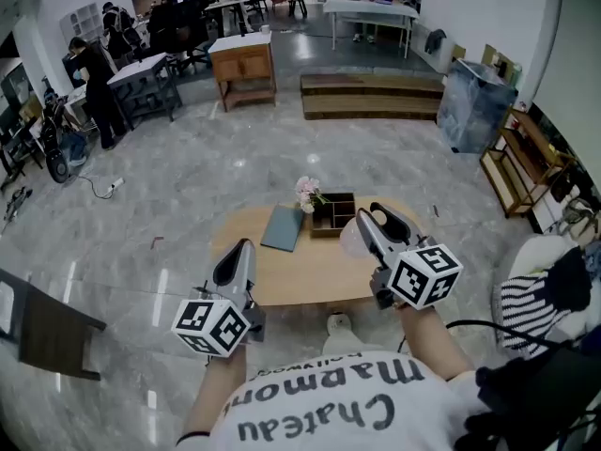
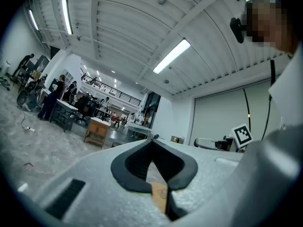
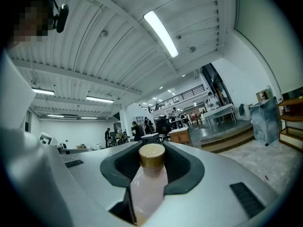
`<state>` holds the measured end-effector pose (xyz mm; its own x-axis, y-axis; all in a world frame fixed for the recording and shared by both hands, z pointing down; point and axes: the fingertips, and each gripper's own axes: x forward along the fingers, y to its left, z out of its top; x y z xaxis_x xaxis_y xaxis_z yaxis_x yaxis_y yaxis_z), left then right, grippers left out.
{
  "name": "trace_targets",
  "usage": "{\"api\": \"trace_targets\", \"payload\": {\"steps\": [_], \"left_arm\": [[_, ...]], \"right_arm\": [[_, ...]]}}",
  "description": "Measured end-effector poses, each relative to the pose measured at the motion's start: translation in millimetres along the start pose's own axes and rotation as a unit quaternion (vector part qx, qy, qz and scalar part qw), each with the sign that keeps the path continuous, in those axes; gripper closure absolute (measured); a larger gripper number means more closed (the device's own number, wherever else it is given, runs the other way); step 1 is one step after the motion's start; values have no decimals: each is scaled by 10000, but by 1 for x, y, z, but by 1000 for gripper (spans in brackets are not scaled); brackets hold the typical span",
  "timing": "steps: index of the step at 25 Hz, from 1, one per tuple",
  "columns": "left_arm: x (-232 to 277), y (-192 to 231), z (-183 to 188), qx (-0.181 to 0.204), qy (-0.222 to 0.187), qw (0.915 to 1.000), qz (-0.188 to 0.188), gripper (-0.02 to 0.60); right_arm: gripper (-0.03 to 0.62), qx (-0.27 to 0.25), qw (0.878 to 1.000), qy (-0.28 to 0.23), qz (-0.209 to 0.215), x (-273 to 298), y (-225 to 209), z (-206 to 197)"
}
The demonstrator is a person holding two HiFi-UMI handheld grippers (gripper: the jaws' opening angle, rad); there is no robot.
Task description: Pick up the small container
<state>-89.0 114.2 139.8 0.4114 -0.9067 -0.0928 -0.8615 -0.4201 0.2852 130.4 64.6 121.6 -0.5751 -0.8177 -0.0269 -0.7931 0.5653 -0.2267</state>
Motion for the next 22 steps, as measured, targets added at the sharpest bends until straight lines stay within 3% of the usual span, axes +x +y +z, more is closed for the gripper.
{"api": "trace_targets", "payload": {"steps": [13, 22], "left_arm": [[-26, -20, -28, -215, 247, 9992, -232, 568], [-31, -19, -22, -201, 174, 9995, -194, 568]], "right_arm": [[462, -66, 9996, 146, -246, -41, 13, -20], [462, -104, 9996, 80, -240, -44, 16, -14]]}}
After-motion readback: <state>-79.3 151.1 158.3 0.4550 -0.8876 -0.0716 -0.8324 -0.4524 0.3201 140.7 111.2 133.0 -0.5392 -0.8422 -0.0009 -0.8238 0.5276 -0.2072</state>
